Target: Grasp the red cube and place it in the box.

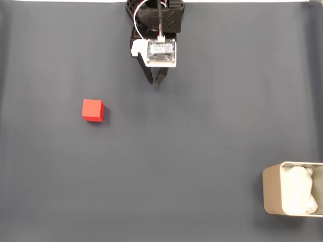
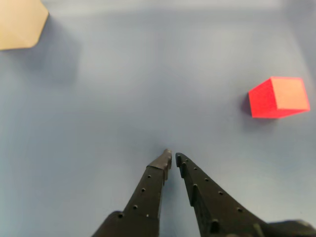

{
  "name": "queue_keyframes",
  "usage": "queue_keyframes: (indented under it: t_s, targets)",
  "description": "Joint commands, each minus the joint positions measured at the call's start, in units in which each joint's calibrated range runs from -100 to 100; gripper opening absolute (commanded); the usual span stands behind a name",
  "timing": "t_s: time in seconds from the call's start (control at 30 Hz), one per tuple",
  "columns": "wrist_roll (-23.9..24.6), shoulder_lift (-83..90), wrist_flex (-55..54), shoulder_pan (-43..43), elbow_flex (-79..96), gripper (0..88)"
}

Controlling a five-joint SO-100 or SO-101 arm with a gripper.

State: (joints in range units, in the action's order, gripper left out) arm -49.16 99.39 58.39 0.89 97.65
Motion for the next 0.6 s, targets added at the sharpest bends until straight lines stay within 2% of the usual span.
queue_keyframes:
  t_s: [0.0,0.37,0.57]
  targets:
    - [0.2,-0.2,-8.1,-1.0,-3.7,0.0]
    - [0.1,-7.5,-17.9,-2.8,-18.5,0.0]
    - [-0.3,-14.9,-18.5,-2.5,-29.2,0.0]
